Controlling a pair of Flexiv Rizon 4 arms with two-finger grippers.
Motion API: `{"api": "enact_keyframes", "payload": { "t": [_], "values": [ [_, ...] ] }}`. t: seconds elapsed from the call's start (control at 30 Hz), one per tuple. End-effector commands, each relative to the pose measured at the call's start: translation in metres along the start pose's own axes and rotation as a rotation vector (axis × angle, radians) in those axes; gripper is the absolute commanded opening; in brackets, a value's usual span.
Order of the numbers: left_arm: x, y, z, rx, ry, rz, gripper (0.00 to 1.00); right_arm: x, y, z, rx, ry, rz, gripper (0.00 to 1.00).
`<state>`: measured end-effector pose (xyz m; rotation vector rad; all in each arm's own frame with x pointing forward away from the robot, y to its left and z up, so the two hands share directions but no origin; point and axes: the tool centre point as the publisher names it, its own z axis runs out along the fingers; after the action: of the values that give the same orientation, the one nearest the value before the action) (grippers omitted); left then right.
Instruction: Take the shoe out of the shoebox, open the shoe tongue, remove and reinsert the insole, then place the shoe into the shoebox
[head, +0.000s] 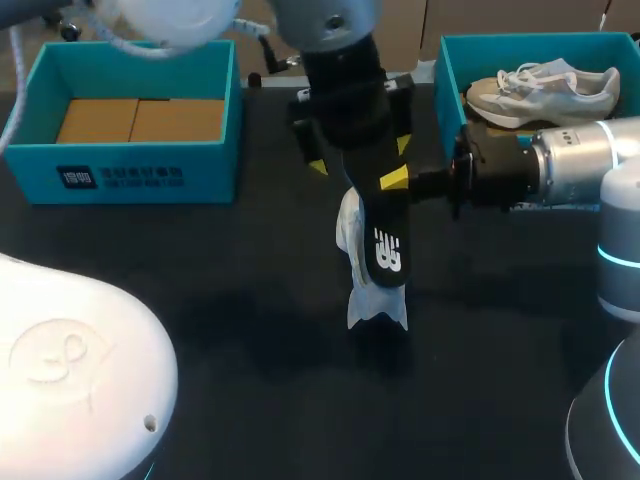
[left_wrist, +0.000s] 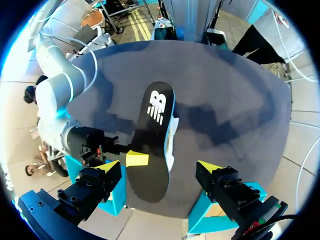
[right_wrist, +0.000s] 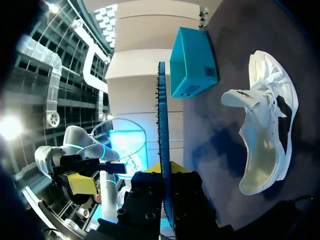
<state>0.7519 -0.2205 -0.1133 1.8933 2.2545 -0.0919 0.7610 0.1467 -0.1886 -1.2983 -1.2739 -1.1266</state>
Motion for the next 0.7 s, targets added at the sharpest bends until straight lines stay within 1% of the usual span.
{"api": "enact_keyframes", "payload": {
  "t": [0.03, 0.2, 0.4, 0.7],
  "values": [
    [-0.0047, 0.0004, 0.0009, -0.005, 0.13, -0.002, 1.0, -0.0006, 0.0002, 0.0006, 0.0, -0.001, 0.0, 0.0],
    [-0.0052, -0.0003, 0.0023, -0.01, 0.136, -0.005, 1.0, -0.0008, 0.0001, 0.0003, -0.001, 0.0, -0.002, 0.0],
    [-0.0034, -0.0021, 0.0042, -0.037, 0.158, -0.004, 1.0, -0.0008, -0.001, 0.0026, 0.005, 0.001, -0.001, 0.0],
    [-0.0004, -0.0022, 0.0074, -0.048, 0.172, -0.012, 1.0, 0.0002, -0.0023, 0.0044, 0.009, -0.002, 0.0, 0.0]
  ]
}}
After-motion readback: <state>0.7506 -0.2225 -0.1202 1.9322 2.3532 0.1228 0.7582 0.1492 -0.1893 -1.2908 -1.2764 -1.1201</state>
